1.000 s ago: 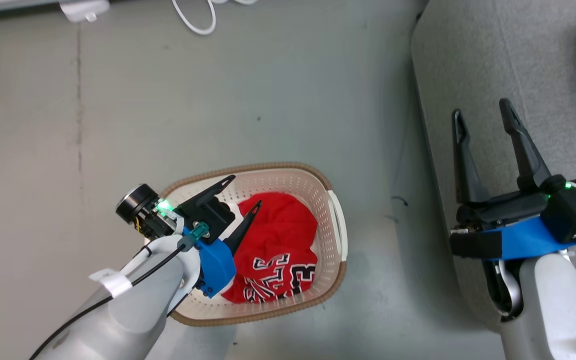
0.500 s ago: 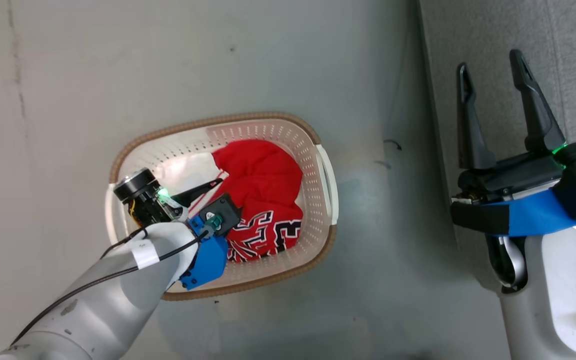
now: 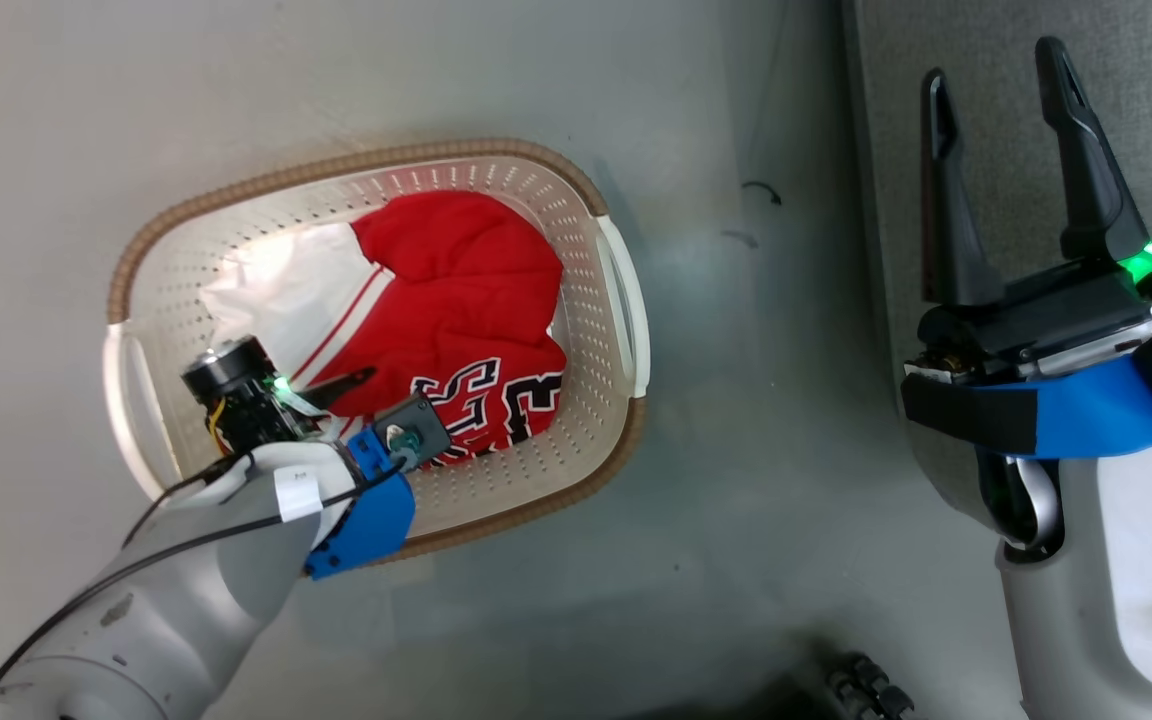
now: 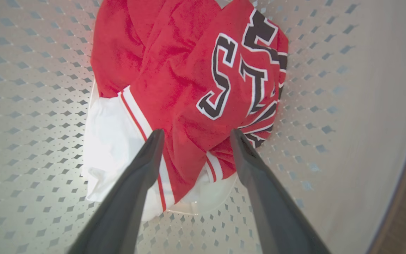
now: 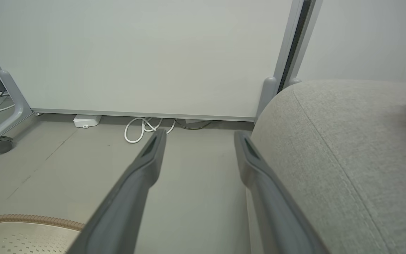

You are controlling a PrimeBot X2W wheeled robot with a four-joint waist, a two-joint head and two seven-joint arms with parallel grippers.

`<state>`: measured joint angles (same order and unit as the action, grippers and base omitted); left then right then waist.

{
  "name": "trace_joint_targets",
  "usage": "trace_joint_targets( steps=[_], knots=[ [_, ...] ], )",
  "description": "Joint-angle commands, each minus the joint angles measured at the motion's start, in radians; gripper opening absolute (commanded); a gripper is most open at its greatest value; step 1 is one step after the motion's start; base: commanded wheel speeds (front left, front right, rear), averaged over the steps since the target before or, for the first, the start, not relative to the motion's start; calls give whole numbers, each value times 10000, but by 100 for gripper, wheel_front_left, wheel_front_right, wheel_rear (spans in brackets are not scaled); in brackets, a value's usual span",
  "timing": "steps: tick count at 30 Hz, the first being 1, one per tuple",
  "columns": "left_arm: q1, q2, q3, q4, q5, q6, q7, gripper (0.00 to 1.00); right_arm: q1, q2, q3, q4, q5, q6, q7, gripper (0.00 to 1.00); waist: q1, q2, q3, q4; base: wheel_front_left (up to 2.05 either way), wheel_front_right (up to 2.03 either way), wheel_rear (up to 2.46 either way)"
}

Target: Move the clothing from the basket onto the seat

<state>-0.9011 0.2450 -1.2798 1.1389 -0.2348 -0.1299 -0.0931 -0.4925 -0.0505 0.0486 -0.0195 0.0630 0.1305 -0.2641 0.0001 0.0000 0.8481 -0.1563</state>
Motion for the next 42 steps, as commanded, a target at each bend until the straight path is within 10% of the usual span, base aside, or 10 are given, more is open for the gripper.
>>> trace_joint_targets(
  steps=[1,27,29,42],
  knots=[
    [-250,70,-25,71,85,-8,71,100,-190,2,16,-98,68,5,-7,100,-1,0,267,-120,0,0,0],
    [-1381,596,-24,874,177,-8,688,100,123,4,245,-1853,-295,3,-5,100,-1,0,2053,-731,0,0,0],
    [-1448,579,-27,810,327,-8,462,0,183,4,241,-1914,-295,5,-5,100,-1,0,2084,-725,0,0,0],
    [-1511,334,-24,1029,-40,-8,-447,0,-106,4,283,-1675,-230,3,-5,100,-1,0,1674,-511,0,0,0]
  ],
)
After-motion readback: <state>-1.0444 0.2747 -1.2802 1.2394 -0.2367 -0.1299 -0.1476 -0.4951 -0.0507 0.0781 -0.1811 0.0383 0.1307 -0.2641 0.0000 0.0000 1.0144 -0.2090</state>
